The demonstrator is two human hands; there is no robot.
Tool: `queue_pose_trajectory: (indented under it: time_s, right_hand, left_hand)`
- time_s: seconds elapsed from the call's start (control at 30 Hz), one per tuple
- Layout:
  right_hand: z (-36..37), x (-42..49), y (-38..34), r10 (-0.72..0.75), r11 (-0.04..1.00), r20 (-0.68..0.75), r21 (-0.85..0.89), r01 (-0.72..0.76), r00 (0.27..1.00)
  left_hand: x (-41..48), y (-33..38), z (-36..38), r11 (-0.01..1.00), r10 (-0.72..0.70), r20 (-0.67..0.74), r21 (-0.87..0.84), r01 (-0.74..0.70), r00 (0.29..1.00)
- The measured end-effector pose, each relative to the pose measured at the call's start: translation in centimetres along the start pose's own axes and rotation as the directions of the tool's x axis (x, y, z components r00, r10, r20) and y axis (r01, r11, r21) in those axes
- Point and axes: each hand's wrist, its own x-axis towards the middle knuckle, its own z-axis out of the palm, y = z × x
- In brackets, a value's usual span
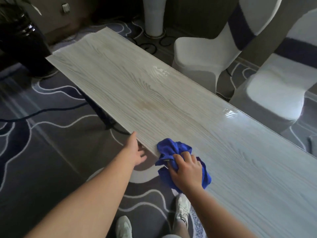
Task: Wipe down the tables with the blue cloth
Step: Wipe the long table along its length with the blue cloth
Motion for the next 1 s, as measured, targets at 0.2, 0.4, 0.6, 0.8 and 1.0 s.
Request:
queue_pose_trajectory:
  time_s: [0.2, 0.4, 0.6, 0.8, 1.0]
  right_hand:
    - [-0.2, 0.6, 0.0, 0.020, 0.999, -0.048, 0.034, -0.018, 0.999]
    - [-0.1, 4.7, 2.3, 0.003, 0.999, -0.118, 0.047, 0.003, 0.993]
    - [-2.8, 20.1, 12.0, 0.325, 0.946, -0.154, 0.061, -0.319, 0.933]
    - [-3.6, 28.2, 17.9, 0.331, 0.941, -0.204, 0.002, -0.338, 0.921]
    - [-2.7, 27.1, 13.4, 0.263, 0.964, -0.204, 0.024, -0.264, 0.943]
  left_hand:
    - [0.9, 2.5, -2.0, 0.991, 0.104, -0.019, 0.086, -0.102, 0.994]
    - [3.4, 3.9, 0.9, 0.988, 0.154, -0.160, 0.006, -0.155, 0.975]
    - [7.6, 6.8, 2.6, 0.987, 0.083, -0.185, -0.123, -0.107, 0.979]
    - [9.0, 7.5, 2.6, 0.984, -0.006, -0.153, -0.178, -0.022, 0.988]
    - [8.3, 7.6, 2.4, 0.976, -0.005, -0.073, -0.218, -0.011, 0.997]
